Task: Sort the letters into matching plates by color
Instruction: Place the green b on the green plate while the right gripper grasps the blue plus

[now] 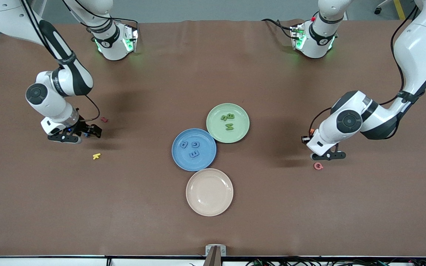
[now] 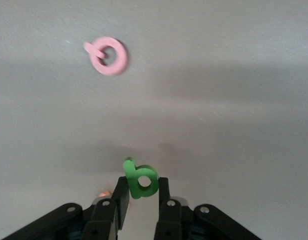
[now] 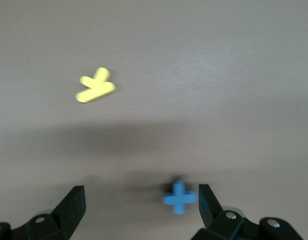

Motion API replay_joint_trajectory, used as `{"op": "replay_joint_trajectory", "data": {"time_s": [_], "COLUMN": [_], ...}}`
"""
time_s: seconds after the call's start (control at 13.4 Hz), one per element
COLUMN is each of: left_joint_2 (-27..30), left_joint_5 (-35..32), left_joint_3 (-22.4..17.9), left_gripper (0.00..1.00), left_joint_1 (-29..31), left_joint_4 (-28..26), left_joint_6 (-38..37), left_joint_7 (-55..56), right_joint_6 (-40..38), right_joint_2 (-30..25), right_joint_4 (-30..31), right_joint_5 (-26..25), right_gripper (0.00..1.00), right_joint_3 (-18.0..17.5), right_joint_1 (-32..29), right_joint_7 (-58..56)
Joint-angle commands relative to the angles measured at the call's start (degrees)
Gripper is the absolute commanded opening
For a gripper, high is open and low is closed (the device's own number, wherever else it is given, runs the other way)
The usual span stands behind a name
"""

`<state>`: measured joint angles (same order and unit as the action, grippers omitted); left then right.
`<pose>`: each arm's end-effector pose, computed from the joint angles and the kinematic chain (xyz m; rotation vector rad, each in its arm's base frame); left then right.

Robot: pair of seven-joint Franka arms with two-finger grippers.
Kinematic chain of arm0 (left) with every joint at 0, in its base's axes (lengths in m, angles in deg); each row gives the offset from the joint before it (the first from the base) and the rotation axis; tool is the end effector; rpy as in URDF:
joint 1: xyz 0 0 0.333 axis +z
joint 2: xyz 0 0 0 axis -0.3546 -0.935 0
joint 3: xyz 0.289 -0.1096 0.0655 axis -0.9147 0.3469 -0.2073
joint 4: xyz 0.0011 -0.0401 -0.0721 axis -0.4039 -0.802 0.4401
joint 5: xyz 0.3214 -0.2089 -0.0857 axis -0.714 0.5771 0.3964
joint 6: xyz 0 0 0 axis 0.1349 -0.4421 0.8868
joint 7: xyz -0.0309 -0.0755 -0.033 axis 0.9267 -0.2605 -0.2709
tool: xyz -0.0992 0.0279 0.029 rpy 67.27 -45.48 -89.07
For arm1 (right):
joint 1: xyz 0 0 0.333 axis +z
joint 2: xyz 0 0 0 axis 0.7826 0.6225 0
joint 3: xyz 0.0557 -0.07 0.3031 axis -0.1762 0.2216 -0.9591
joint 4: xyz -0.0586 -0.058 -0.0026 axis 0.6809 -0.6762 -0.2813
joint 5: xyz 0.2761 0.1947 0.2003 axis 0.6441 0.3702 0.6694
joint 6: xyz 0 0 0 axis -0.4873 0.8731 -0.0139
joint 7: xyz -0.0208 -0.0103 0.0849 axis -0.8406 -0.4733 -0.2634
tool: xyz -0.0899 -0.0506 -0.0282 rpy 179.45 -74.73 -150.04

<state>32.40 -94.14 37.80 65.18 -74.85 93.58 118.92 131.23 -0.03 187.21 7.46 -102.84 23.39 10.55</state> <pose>0.5601 -0.1420 0.2342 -3.0707 -0.0841 0.2098 0.4897 -0.0584 0.2005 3.1202 -0.1294 0.0967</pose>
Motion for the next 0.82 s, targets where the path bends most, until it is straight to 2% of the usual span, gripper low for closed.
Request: {"op": "replay_joint_trajectory", "data": {"time_s": [0.0,0.3,0.52,0.75], "left_joint_2": [0.7,0.5,0.3,-0.4], "left_joint_5": [2.0,3.5,6.1,7.6], "left_joint_3": [3.4,4.0,3.8,2.4], "left_gripper": [0.17,0.17,0.17,0.17], "left_joint_1": [-1.6,-12.0,-19.8,-27.3], "left_joint_4": [-0.4,0.7,3.4,7.2], "left_joint_6": [-1.7,-1.7,-1.6,-1.0], "left_joint_7": [6.8,20.2,26.6,31.0], "right_joint_6": [1.4,1.5,1.5,1.4], "right_joint_2": [-1.7,0.9,2.7,3.4], "right_joint_4": [2.6,2.4,2.1,1.4], "right_joint_5": [-0.6,-0.6,-0.7,-1.8], "right_gripper": [1.00,0.99,0.98,0.92], "right_joint_3": [-1.0,-1.0,-0.9,-0.9], "right_joint_1": [-4.2,-4.6,-4.5,-4.7], "right_joint_7": [-5.1,-5.7,-5.8,-5.8]}}
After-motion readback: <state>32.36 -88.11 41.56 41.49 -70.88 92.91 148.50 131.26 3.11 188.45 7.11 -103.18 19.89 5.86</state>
